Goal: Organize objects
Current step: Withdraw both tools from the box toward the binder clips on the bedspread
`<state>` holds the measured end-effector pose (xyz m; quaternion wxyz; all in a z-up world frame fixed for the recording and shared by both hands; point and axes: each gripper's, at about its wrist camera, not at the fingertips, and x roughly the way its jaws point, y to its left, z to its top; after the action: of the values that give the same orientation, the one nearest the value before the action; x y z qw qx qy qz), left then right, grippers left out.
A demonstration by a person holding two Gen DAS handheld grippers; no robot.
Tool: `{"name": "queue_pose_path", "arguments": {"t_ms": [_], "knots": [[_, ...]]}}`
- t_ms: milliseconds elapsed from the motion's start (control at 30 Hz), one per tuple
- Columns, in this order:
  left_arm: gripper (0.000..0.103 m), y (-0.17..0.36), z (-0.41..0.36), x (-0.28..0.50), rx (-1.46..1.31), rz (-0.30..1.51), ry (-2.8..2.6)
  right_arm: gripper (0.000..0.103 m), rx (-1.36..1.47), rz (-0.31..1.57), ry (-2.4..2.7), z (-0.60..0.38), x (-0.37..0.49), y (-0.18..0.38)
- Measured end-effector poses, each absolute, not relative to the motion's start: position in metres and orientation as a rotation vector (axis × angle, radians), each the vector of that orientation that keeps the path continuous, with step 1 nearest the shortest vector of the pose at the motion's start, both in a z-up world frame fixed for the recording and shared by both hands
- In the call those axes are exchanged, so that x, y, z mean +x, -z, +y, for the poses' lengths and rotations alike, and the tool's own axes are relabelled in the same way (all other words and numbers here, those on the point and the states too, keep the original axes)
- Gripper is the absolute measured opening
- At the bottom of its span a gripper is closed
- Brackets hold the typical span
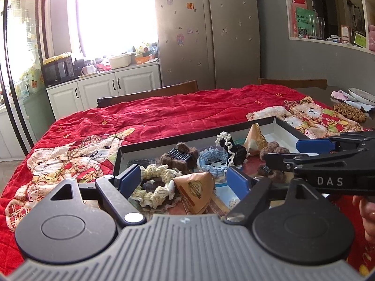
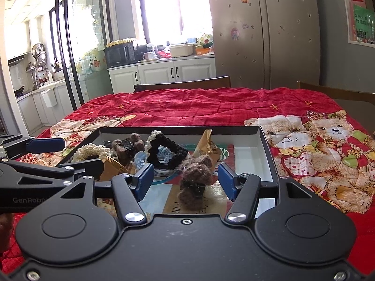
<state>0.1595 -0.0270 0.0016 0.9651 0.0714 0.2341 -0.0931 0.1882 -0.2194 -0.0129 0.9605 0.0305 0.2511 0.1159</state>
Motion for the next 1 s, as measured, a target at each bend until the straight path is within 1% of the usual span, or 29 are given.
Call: {"name": "queue_pose_path", "arguments": {"t_ms": [333,433,1000], "knots": [[0.089,-0.009,-0.022,0.151,0.139,0.469,0.183,0.06,0.065,0.5,-0.243,-0.221,0.179,0.005],[0.089,-0.012,-0.018,0.147,0.133,0.467,0.178,0.062,0.062,0.494,-0.249,-0.222,0.173,0.001],[0.091,-0.03,-0.01,0.123,0.127,0.425,0.184,0.065,0.031,0.449,-0.268,-0.227,0.13,-0.027]]}}
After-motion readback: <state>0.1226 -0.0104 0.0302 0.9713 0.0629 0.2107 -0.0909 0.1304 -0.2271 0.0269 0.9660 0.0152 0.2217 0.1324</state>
